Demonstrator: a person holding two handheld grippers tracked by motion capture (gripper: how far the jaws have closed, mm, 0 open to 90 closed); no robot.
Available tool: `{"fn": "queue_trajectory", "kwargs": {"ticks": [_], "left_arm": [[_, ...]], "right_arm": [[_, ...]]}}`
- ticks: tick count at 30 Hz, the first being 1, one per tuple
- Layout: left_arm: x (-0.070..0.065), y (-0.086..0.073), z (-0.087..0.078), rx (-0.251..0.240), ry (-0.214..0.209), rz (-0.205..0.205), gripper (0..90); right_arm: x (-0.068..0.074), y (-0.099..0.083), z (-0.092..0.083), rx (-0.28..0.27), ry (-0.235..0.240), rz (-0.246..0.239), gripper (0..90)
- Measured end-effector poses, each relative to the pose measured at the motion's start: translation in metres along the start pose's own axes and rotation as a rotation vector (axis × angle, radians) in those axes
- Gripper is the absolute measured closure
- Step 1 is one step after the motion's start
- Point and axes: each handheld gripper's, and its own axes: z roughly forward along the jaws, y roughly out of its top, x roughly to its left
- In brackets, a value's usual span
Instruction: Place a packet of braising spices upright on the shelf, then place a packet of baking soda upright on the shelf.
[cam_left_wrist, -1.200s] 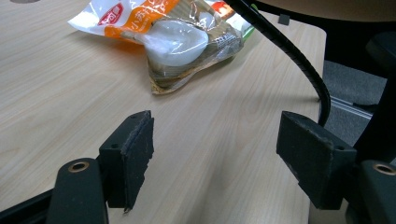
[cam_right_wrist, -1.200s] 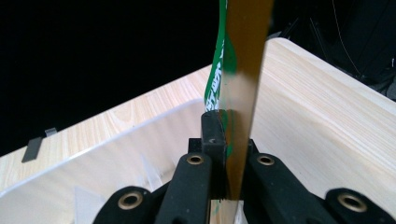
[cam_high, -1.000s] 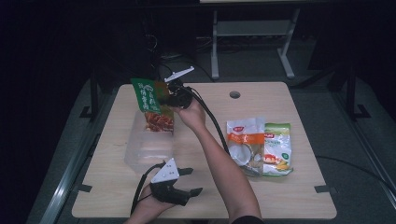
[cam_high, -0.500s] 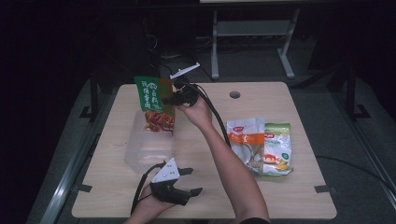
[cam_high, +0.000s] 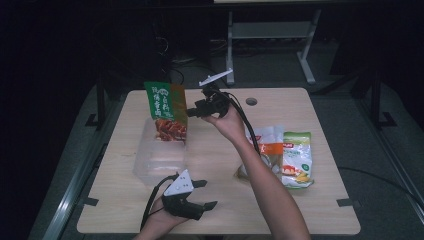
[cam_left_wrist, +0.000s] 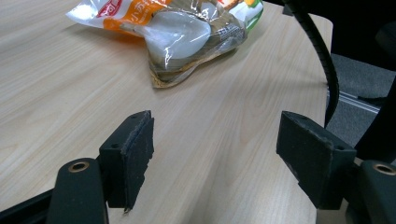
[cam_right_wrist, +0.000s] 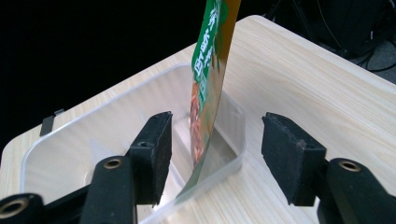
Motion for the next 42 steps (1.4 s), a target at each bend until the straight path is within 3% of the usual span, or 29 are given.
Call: {"fn": "queue_trajectory", "kwargs": {"ticks": [6,21,26,32,34,37,42], "left_arm": [[0.000,0.000,0.001,0.004,0.000,-0.005,27.3],[0.006,0.000,0.001,0.008,0.005,0.003,27.3],[0.007,0.000,0.002,-0.002,-0.003,-0.013,27.3],[0.008,0.000,0.002,0.011,-0.001,0.008,27.3],[0.007,0.001,0.002,0.008,0.004,0.013,27.2],[0.006,0.000,0.003,0.008,0.006,0.007,27.2],[0.005,0.000,0.005,0.015,0.002,0.012,27.2]], "right_arm": [[0.003,-0.014,-0.022,-0.004,0.007,-0.002,39.6],[-0.004,-0.046,-0.051,0.019,0.009,0.029,36.1],[-0.004,-0.052,-0.061,0.023,0.020,0.038,34.6],[-0.001,-0.066,-0.072,0.051,-0.009,0.027,33.0],[0.000,-0.073,-0.076,0.038,-0.017,0.018,33.3],[0.000,-0.084,-0.083,0.058,-0.030,0.026,33.0],[-0.004,-0.105,-0.098,0.043,-0.043,0.061,32.6]]}}
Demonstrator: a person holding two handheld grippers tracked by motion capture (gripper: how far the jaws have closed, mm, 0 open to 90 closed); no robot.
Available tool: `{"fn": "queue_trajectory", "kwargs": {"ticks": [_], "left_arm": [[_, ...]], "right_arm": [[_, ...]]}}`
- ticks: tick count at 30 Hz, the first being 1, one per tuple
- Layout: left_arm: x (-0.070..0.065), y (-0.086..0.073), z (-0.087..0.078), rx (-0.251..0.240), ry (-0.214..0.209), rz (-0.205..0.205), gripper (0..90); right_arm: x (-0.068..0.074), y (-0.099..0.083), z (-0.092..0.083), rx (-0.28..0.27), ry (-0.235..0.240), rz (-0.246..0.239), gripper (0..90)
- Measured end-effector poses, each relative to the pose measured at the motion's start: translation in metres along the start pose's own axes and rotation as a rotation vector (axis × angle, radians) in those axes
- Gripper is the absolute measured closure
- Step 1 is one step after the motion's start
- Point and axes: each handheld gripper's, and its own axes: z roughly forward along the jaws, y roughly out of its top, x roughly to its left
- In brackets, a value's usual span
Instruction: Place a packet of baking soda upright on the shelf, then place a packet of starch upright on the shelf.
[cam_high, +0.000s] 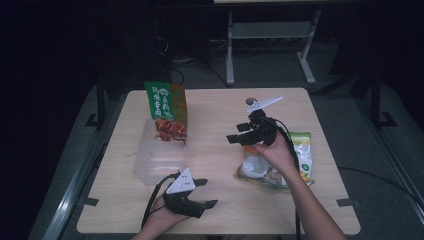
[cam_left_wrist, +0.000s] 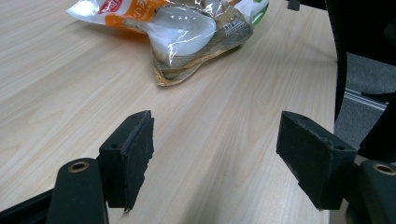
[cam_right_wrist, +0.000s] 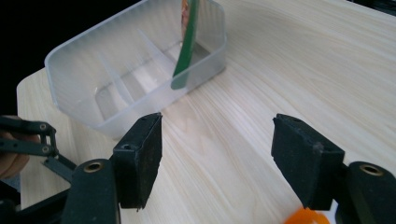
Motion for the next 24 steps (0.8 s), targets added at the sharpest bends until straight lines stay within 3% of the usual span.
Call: {"fn": "queue_trajectory", "kwargs": {"ticks": [17,24], "left_arm": [[-0.001,-0.001,0.002,0.010,0.007,0.004,27.2],[-0.001,-0.001,0.004,0.014,0.016,0.007,27.2]], "right_arm": [[-0.009,-0.036,-0.024,0.014,-0.046,0.046,31.7],[-0.012,-0.039,-0.029,0.025,-0.056,0.062,31.1]]}}
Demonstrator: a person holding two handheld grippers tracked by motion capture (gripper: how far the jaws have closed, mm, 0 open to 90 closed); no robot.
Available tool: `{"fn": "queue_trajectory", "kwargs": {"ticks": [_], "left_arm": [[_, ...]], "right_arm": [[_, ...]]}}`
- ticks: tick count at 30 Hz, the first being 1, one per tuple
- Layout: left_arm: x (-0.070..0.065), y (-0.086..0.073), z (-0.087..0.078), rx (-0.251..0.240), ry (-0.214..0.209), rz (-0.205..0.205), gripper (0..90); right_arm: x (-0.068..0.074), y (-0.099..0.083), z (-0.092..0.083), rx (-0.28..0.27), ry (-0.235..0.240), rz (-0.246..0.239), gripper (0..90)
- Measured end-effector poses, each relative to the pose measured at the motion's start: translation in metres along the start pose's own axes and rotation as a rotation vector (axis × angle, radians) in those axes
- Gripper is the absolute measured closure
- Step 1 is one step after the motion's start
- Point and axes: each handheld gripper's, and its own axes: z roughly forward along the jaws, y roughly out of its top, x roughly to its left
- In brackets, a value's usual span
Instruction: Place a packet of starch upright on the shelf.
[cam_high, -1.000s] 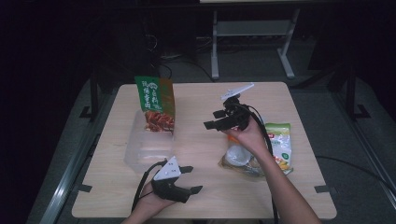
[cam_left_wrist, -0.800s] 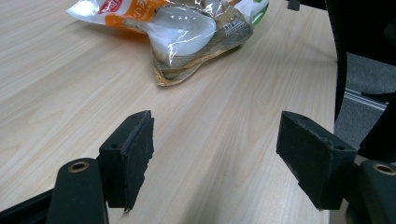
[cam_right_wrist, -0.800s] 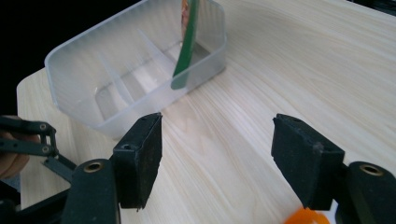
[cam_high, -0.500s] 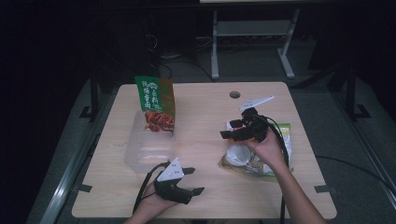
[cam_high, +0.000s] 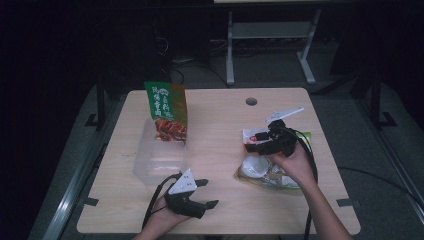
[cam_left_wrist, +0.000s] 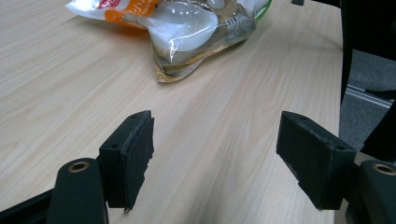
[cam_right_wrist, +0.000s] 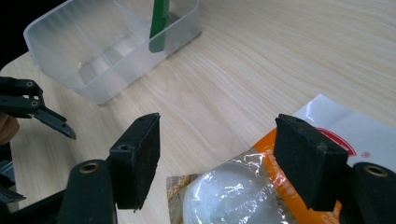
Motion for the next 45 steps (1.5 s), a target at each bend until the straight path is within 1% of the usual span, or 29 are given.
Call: {"fn": "queue_trajectory", "kwargs": {"ticks": [2,3,5,6,8,11,13,15,16,18,19,20,21,22,23,24,25,27,29,32,35,36,41,43,45], "left_arm": [[-0.001,0.000,0.001,0.007,0.002,0.001,27.2],[-0.001,0.000,0.002,0.003,0.001,-0.005,27.2],[-0.002,0.000,0.003,0.007,-0.001,0.000,27.3],[-0.002,0.000,0.003,0.011,-0.002,0.005,27.3],[-0.003,0.001,0.005,0.007,-0.007,0.001,27.3],[-0.005,0.003,0.008,0.000,-0.016,-0.003,27.3],[-0.006,0.004,0.010,0.000,-0.019,0.002,27.3],[-0.007,0.004,0.011,0.001,-0.021,0.002,27.3],[-0.007,0.004,0.012,0.003,-0.023,0.002,27.3],[-0.008,0.004,0.012,0.006,-0.023,0.005,27.3],[-0.008,0.003,0.013,0.006,-0.025,0.005,27.3],[-0.008,0.003,0.013,0.007,-0.026,0.002,27.3],[-0.008,0.003,0.013,0.009,-0.025,0.004,27.3],[-0.008,0.003,0.013,0.008,-0.026,0.002,27.3],[-0.008,0.003,0.014,0.008,-0.026,0.002,27.3],[-0.007,0.003,0.014,0.012,-0.025,0.005,27.3],[-0.007,0.003,0.014,0.013,-0.025,0.005,27.3],[-0.007,0.003,0.014,0.012,-0.026,0.003,27.3],[-0.007,0.003,0.015,0.012,-0.026,0.006,27.3],[-0.007,0.003,0.015,0.013,-0.029,0.003,27.3],[-0.008,0.003,0.016,0.012,-0.029,0.000,27.3],[-0.008,0.003,0.016,0.012,-0.029,0.000,27.3],[-0.006,0.003,0.016,0.014,-0.029,-0.001,27.4],[-0.006,0.003,0.016,0.014,-0.030,-0.002,27.4],[-0.006,0.003,0.016,0.014,-0.030,-0.002,27.5]], "right_arm": [[-0.001,-0.001,-0.001,0.007,-0.007,-0.004,30.9],[-0.002,-0.002,-0.002,0.014,-0.010,-0.001,30.7],[-0.003,-0.008,-0.004,0.018,-0.025,0.004,30.6],[-0.003,-0.008,-0.004,0.018,-0.025,0.004,30.6],[-0.006,-0.013,-0.007,0.022,-0.035,0.015,30.6],[-0.010,-0.021,-0.012,0.024,-0.037,0.052,30.6],[-0.014,-0.028,-0.017,0.031,-0.058,0.060,30.9],[-0.015,-0.030,-0.019,0.031,-0.066,0.065,30.9],[-0.018,-0.034,-0.024,0.031,-0.072,0.083,31.2],[-0.020,-0.036,-0.025,0.029,-0.077,0.081,31.4],[-0.020,-0.037,-0.027,0.036,-0.084,0.094,31.4],[-0.023,-0.040,-0.030,0.045,-0.097,0.097,31.4],[-0.023,-0.040,-0.030,0.045,-0.097,0.097,31.4],[-0.024,-0.042,-0.031,0.049,-0.107,0.093,31.5],[-0.025,-0.043,-0.032,0.051,-0.113,0.097,31.6],[-0.027,-0.046,-0.035,0.063,-0.128,0.104,31.7],[-0.027,-0.046,-0.035,0.063,-0.128,0.104,31.7],[-0.031,-0.049,-0.038,0.064,-0.145,0.104,31.7],[-0.035,-0.052,-0.039,0.070,-0.156,0.116,31.7],[-0.040,-0.055,-0.040,0.074,-0.161,0.134,31.7],[-0.045,-0.056,-0.036,0.096,-0.170,0.137,31.8],[-0.045,-0.056,-0.036,0.096,-0.170,0.137,31.8],[-0.053,-0.054,-0.028,0.107,-0.168,0.151,34.1],[-0.058,-0.054,-0.023,0.116,-0.144,0.158,36.9],[-0.061,-0.053,-0.018,0.124,-0.133,0.163,40.1]]}}
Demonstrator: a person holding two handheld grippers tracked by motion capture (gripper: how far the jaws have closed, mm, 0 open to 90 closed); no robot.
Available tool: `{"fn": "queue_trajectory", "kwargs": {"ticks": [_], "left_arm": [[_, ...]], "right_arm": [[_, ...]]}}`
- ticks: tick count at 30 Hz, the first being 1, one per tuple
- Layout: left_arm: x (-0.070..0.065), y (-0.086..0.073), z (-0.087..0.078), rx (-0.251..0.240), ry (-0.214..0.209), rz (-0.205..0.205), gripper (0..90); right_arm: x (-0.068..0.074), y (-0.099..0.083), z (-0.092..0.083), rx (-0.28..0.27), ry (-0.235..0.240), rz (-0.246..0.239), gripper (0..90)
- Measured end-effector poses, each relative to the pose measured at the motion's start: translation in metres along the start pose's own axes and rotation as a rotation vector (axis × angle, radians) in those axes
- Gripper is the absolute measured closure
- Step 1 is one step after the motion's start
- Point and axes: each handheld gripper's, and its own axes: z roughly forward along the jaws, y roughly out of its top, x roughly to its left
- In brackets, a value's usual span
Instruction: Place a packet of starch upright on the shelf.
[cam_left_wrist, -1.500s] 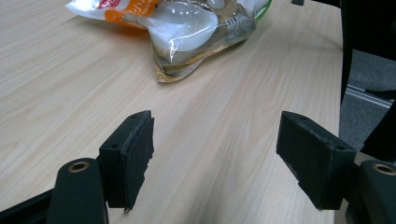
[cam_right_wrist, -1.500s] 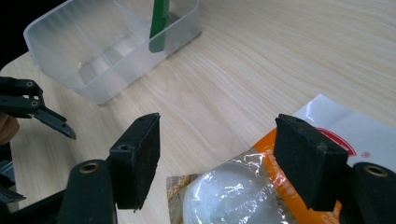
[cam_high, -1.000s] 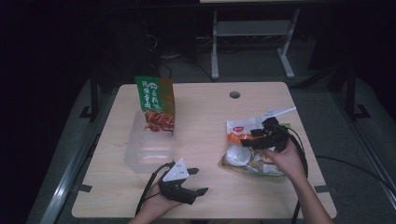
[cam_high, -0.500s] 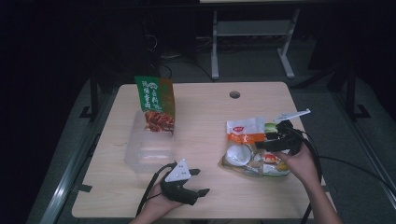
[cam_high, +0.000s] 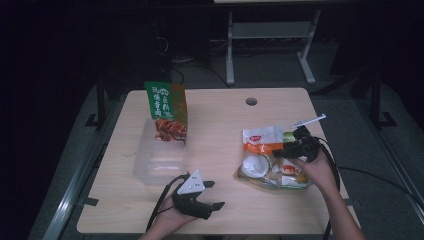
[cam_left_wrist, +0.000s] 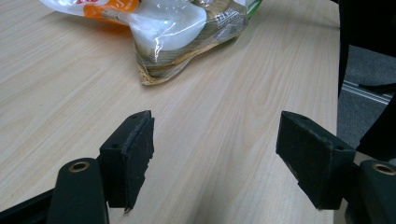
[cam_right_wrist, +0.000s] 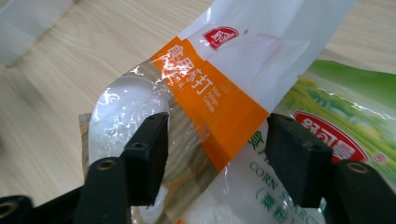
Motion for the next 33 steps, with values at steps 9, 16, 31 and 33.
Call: {"fn": "queue_trajectory", "kwargs": {"ticks": [9,16,31,33], "left_arm": [[0.003,0.000,-0.001,-0.002,0.002,-0.010,27.9],[0.003,0.000,0.000,0.001,0.001,-0.015,28.0],[0.010,0.007,0.002,0.002,0.001,-0.058,28.0],[0.011,0.010,0.003,-0.003,0.001,-0.065,28.0]], "right_arm": [[-0.003,0.007,0.012,-0.003,0.014,-0.004,56.5],[-0.004,0.006,0.008,-0.016,0.013,-0.008,77.7],[0.011,0.005,-0.008,-0.080,0.060,-0.069,89.6],[0.015,0.005,-0.010,-0.093,0.067,-0.089,89.6]]}}
